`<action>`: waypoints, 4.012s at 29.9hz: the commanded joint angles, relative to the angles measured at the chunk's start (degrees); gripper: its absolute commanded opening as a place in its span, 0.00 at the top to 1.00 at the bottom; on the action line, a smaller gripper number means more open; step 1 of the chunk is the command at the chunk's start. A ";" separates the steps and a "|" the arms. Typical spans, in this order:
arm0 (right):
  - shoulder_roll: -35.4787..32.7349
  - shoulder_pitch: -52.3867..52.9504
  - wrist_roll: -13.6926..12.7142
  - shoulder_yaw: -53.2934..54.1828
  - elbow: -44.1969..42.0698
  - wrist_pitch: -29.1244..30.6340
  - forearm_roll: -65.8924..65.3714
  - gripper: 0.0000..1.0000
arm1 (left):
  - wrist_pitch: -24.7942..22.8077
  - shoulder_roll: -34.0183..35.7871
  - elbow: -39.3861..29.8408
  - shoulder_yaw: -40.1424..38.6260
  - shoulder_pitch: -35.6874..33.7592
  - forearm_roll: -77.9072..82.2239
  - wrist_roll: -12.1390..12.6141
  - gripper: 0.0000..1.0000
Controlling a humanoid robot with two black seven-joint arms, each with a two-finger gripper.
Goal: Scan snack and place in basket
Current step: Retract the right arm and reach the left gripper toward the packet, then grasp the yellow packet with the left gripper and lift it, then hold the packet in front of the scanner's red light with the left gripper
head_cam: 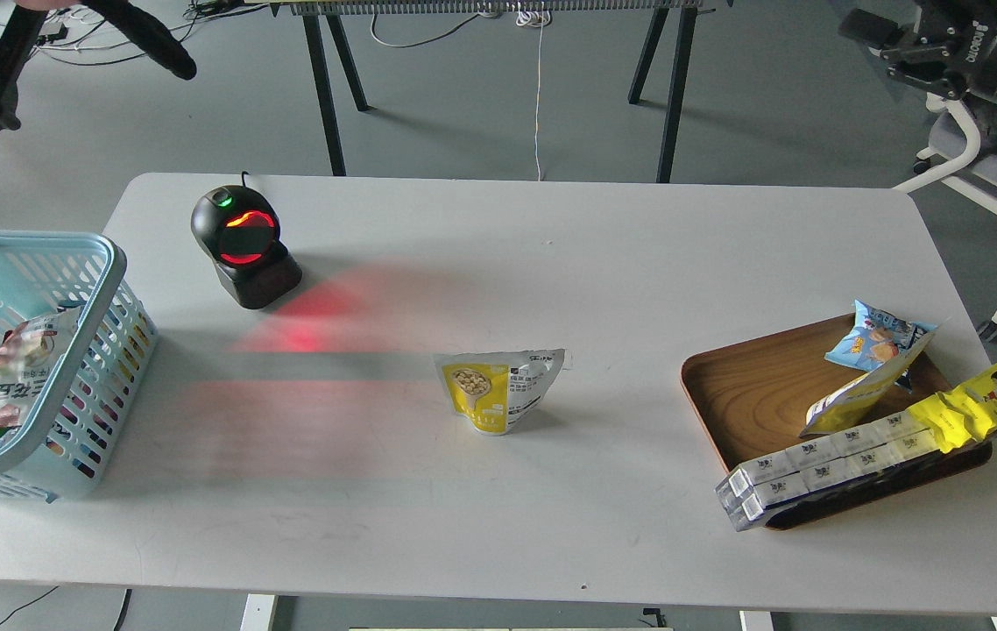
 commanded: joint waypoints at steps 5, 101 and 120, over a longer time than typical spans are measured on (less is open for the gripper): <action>2.20 -10.49 0.01 0.27 -7.16 8.57 28.85 0.01 | 0.03 -1.50 -7.24 6.15 -2.60 25.98 -6.91 0.03; 12.92 -31.25 0.01 19.52 -14.72 9.34 53.49 0.01 | 0.03 19.41 -21.83 38.33 -1.64 60.57 -16.90 1.00; 12.04 -31.42 0.01 19.70 -14.72 9.34 53.23 0.01 | 0.03 24.95 -17.44 38.41 -1.20 60.57 -16.90 1.00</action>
